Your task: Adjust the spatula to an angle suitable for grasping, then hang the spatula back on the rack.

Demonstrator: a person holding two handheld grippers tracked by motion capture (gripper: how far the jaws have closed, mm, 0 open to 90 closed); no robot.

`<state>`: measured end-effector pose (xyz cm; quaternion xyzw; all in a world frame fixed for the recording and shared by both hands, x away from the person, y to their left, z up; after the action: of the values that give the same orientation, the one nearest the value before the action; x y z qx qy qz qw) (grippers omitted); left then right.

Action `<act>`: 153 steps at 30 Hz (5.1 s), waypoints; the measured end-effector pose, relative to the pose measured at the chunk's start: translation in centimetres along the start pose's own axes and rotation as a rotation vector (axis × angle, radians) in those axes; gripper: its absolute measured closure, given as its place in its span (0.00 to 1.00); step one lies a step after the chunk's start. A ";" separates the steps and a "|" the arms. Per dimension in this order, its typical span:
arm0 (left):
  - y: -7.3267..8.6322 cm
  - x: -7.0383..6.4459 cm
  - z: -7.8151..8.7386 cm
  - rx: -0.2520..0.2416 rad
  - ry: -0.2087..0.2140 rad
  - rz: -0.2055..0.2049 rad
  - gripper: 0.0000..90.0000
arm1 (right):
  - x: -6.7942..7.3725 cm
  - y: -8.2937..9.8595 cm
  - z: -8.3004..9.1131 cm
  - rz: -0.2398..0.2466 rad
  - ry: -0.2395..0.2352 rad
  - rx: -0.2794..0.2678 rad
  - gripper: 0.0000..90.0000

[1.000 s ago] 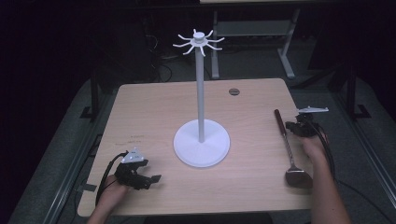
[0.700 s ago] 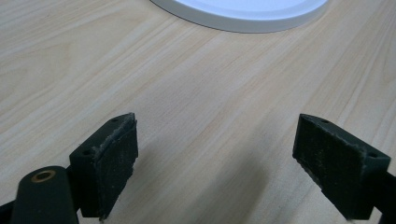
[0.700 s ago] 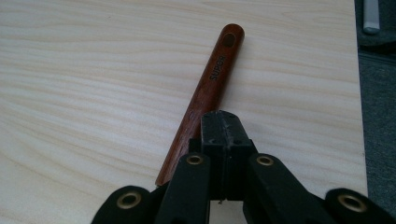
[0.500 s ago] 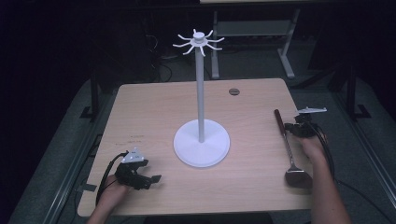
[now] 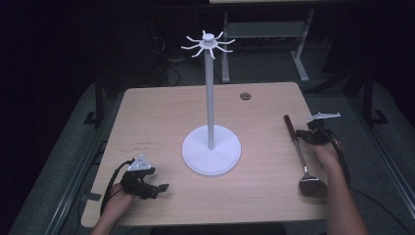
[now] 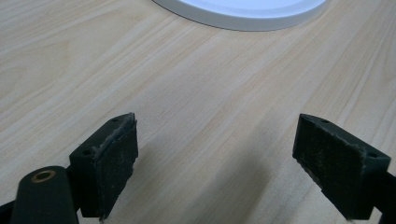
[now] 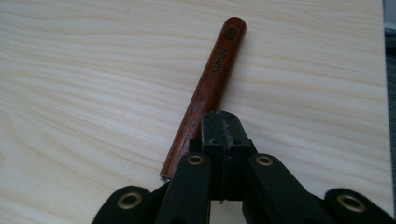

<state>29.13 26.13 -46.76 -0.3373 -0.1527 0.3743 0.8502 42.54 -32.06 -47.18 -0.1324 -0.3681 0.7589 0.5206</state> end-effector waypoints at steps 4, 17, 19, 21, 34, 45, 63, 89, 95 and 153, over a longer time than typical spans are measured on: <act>0.0 0.0 0.0 0.000 0.000 -0.002 0.15 | 0.5 -0.1 -0.2 0.023 -0.015 0.010 1.00; 0.0 0.0 0.0 -0.001 0.001 -0.004 0.15 | 2.1 -0.5 -0.8 0.096 -0.072 0.044 1.00; 0.0 0.0 0.0 -0.001 0.001 -0.004 0.15 | 2.3 -0.5 -0.9 0.101 -0.080 0.050 1.00; 0.0 0.0 0.0 0.000 0.001 -0.003 0.15 | 2.7 -0.6 -0.9 0.103 -0.088 0.055 1.00; 0.0 0.0 0.0 0.000 0.002 -0.004 0.15 | 4.5 -0.9 -1.5 0.171 -0.145 0.087 1.00; 0.0 0.0 0.0 -0.001 0.002 -0.007 0.15 | 5.8 -0.9 -1.8 0.214 -0.209 0.113 1.00; 0.0 0.0 0.0 -0.001 0.004 -0.008 0.15 | 8.1 -1.0 -2.4 0.301 -0.308 0.179 1.00; 0.0 0.0 -0.1 0.006 0.006 -0.001 0.15 | 10.8 -4.6 -0.2 0.314 -0.269 0.329 0.71; 0.0 0.0 -0.1 0.010 0.007 -0.004 0.15 | 12.1 -5.4 -0.9 0.356 -0.264 0.463 0.69; 0.1 -0.2 -0.2 0.011 0.012 0.004 0.15 | 11.2 -6.7 0.9 0.302 -0.336 0.220 0.81</act>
<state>29.05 25.97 -46.94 -0.3352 -0.1450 0.3751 0.8520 41.93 -21.24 -39.90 -0.0001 -0.3407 0.8750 0.3441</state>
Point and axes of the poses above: each handheld gripper's, and its own axes: z roughly backward along the jaws, y roughly out of its underside, x roughly to its left, the point moved 1 cm from there along -z, roughly forward along the jaws, and after that the axes turned 8 degrees about -y, right-handed, at the moved point
